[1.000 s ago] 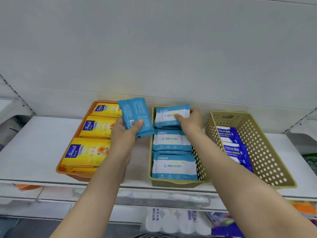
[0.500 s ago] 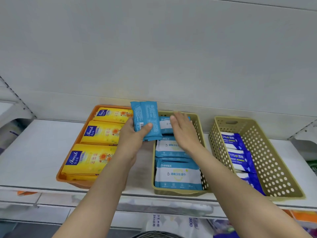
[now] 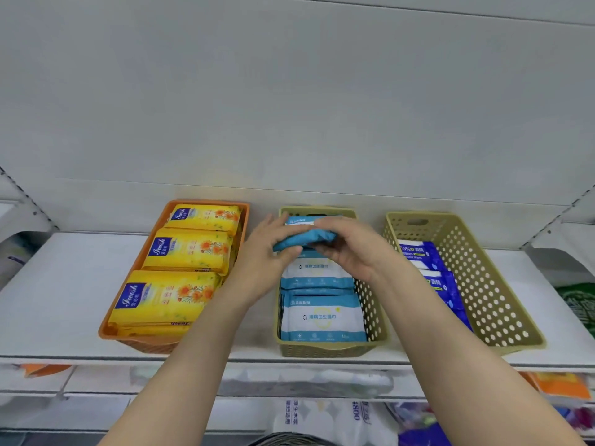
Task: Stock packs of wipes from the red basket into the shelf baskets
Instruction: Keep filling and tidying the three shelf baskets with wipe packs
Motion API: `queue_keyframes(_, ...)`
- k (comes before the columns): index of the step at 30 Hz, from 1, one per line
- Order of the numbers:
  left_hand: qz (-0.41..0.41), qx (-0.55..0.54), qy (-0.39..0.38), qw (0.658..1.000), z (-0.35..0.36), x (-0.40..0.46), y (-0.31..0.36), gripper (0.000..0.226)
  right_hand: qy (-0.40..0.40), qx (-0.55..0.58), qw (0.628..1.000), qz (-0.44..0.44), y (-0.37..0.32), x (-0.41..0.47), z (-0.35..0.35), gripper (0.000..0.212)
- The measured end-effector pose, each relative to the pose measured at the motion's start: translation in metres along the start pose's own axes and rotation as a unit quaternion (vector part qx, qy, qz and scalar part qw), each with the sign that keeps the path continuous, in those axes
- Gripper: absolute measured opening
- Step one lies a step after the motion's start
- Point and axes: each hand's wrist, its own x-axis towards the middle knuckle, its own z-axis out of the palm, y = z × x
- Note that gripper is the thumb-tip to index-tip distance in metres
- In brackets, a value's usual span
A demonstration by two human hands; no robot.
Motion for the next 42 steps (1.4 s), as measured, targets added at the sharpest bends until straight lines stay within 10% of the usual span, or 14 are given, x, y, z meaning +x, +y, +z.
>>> queue_keyframes(8,-0.136,-0.257,0.127,0.948,0.009,-0.007,0.01,0.046,-0.007,-0.081,0.994,-0.079,0.014,-0.012,-0.027,0.055)
queue_keyframes(21,-0.169,-0.332,0.135,0.918,0.02,-0.006,0.013,0.037,0.067,0.016,0.994,-0.085,0.019,-0.021,-0.017,0.027)
queue_keyframes(28,-0.145,-0.247,0.065,0.956,0.012,-0.008,0.014,0.028,0.031,-0.02,0.998,-0.051,0.013,-0.022,-0.019,0.073)
queue_keyframes(35,-0.121,-0.241,0.113,0.956,0.002,0.01,0.021,0.026,0.115,-0.082,0.98,-0.138,-0.014,-0.021,-0.023,0.016)
queue_keyframes(42,-0.165,-0.148,0.143,0.965,0.02,-0.008,-0.011,0.034,0.197,-0.16,0.964,-0.075,0.03,-0.007,-0.033,0.046)
